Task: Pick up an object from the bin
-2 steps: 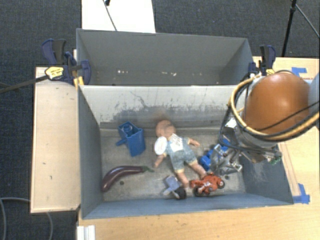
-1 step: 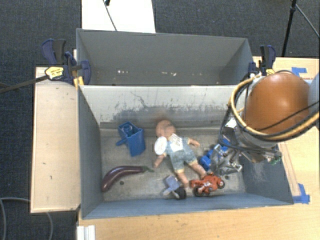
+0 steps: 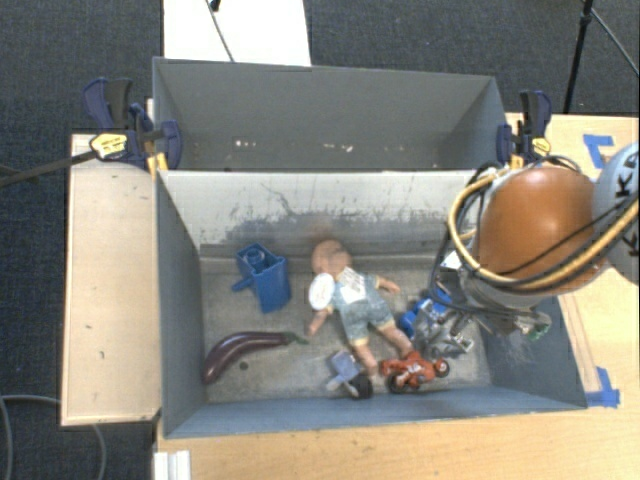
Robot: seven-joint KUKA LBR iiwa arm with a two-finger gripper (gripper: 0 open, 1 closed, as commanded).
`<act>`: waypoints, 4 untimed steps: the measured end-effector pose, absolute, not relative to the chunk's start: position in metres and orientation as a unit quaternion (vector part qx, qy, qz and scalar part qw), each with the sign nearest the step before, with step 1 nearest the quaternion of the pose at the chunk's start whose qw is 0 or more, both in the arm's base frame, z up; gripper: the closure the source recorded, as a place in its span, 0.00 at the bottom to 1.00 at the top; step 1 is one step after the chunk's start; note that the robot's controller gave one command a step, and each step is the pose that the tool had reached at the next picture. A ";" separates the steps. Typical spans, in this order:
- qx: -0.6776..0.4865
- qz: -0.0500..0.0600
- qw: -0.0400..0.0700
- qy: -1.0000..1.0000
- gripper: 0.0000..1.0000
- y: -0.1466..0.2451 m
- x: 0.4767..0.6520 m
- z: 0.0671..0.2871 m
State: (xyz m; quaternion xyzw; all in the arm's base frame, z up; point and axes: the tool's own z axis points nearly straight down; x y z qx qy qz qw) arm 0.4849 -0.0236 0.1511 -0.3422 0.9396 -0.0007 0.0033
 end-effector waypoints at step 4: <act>-0.334 -0.003 0.008 0.942 1.00 -0.014 0.489 0.089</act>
Offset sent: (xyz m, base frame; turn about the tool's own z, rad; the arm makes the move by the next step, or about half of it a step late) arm -0.0044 -0.0115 -0.0150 0.0678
